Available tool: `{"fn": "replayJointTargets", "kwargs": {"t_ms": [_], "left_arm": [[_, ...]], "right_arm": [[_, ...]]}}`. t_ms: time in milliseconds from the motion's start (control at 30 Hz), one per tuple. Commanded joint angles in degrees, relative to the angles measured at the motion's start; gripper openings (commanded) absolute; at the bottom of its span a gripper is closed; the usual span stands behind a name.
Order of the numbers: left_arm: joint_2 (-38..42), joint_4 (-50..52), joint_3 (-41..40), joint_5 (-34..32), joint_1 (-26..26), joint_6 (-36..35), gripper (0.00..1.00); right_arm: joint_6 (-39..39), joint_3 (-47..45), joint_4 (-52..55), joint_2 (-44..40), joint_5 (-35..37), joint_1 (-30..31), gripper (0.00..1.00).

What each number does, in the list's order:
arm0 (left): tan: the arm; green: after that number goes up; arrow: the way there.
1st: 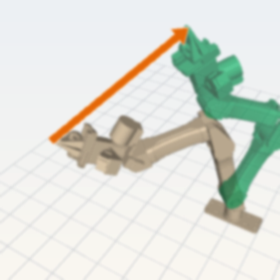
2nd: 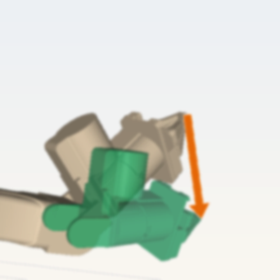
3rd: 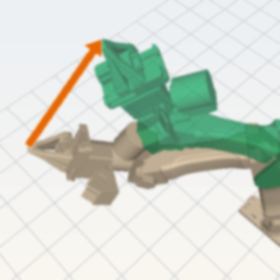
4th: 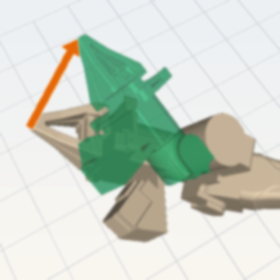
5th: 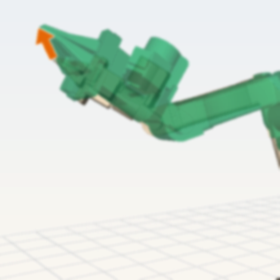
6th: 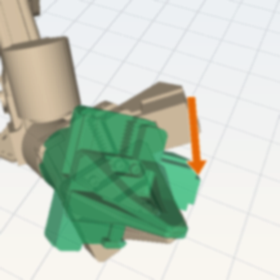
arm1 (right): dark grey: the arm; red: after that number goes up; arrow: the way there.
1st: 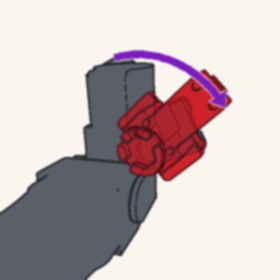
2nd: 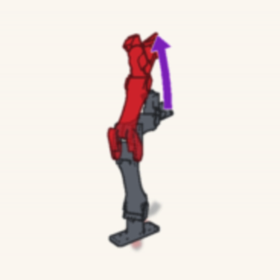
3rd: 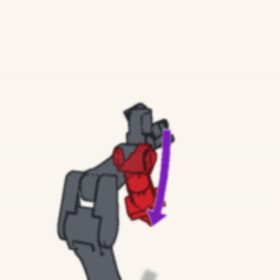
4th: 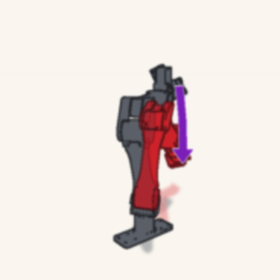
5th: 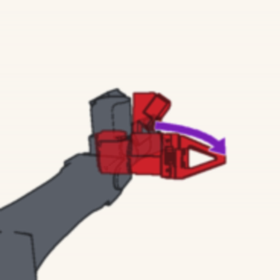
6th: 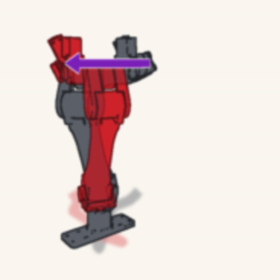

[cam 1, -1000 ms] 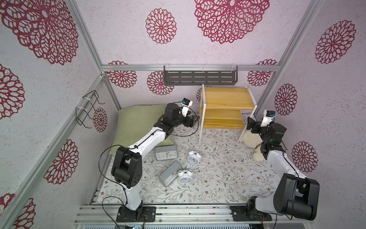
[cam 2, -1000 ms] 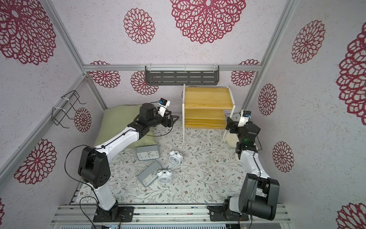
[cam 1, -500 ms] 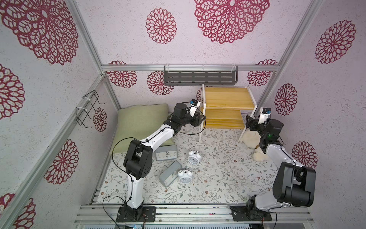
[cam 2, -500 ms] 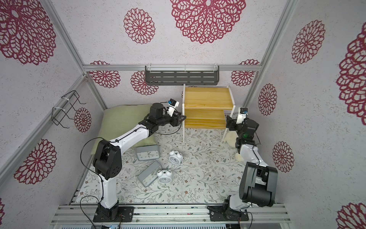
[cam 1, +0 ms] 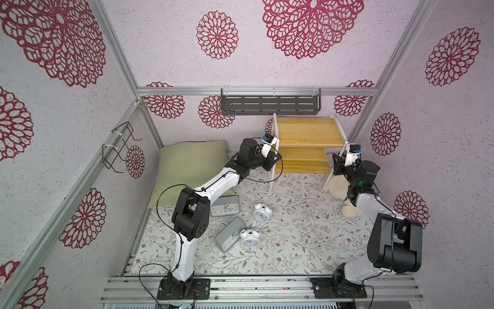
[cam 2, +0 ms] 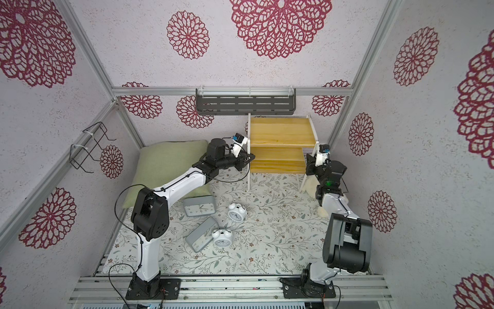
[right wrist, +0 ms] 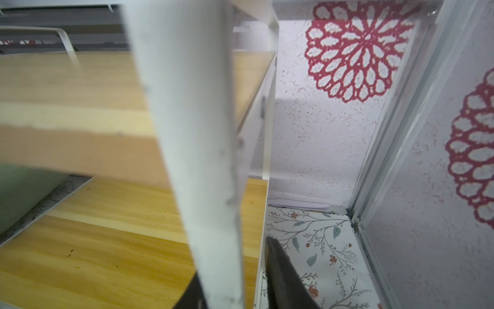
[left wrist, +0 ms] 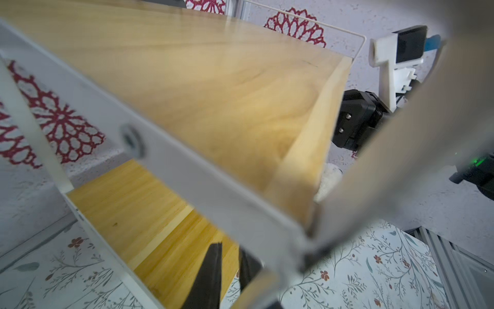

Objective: Place the alarm clocks on the shelf by style
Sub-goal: Pick up the alarm from the center of the board.

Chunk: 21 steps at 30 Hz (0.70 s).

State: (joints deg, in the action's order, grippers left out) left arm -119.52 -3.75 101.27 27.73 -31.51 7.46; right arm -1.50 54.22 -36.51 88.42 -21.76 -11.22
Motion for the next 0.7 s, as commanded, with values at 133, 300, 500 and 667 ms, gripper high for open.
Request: {"fn": "replayJointTargets", "kwargs": {"t_ms": [133, 300, 500, 667], "left_arm": [[2.6, 0.4, -1.4, -4.6, 0.6, 2.1, 0.04], [9.0, -1.6, -8.3, -7.9, 1.1, 1.6, 0.04], [15.3, -2.3, -16.2, -8.8, 3.2, 2.2, 0.05], [20.8, -0.8, -22.2, -7.4, 6.7, 2.9, 0.06]], "right_arm": [[-0.3, 0.5, -4.3, -2.6, -0.8, 0.8, 0.09], [-0.2, -1.7, -4.6, -4.9, -1.8, 2.3, 0.09], [0.6, -6.1, -5.0, -8.6, -1.3, 6.0, 0.09], [1.5, -10.0, -4.9, -12.4, 1.0, 10.8, 0.09]]}}
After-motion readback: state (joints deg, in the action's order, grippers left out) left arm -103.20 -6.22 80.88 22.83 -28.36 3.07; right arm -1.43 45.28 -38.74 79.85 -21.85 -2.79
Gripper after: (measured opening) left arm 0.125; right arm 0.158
